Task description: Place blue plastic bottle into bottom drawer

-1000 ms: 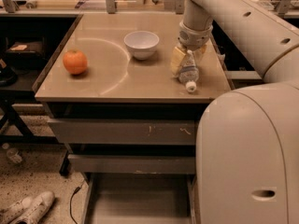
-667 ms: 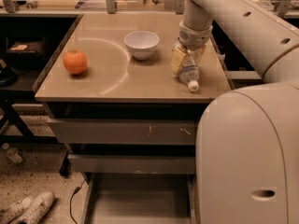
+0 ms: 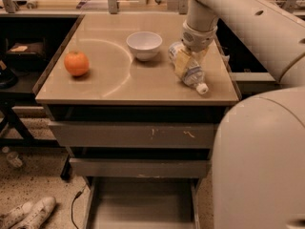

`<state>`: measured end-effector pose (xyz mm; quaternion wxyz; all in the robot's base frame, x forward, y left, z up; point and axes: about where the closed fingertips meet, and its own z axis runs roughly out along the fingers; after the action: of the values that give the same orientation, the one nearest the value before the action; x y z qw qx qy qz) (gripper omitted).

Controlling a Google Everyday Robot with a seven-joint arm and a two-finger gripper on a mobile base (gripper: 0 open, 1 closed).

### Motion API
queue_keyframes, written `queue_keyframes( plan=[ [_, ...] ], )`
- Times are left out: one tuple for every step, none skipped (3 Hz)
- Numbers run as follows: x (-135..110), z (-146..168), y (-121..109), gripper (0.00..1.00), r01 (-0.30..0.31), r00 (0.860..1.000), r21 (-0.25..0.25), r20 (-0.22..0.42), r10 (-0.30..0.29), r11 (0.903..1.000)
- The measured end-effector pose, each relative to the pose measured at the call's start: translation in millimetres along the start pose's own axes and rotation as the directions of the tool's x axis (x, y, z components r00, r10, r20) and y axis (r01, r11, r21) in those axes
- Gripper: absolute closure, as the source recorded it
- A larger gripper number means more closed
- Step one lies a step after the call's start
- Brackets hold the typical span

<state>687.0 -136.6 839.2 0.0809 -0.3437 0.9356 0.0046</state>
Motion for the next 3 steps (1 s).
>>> queue_keyframes(
  plan=[
    [26, -11, 11, 1.0, 0.052, 0.998, -0.001, 0.029, -0.051, 0.9987],
    [101, -6, 24, 1.0, 0.104, 0.994, -0.04, 0.02, -0.103, 0.9938],
    [104, -6, 30, 1.0, 0.11, 0.994, -0.042, 0.015, -0.11, 0.993]
  ],
)
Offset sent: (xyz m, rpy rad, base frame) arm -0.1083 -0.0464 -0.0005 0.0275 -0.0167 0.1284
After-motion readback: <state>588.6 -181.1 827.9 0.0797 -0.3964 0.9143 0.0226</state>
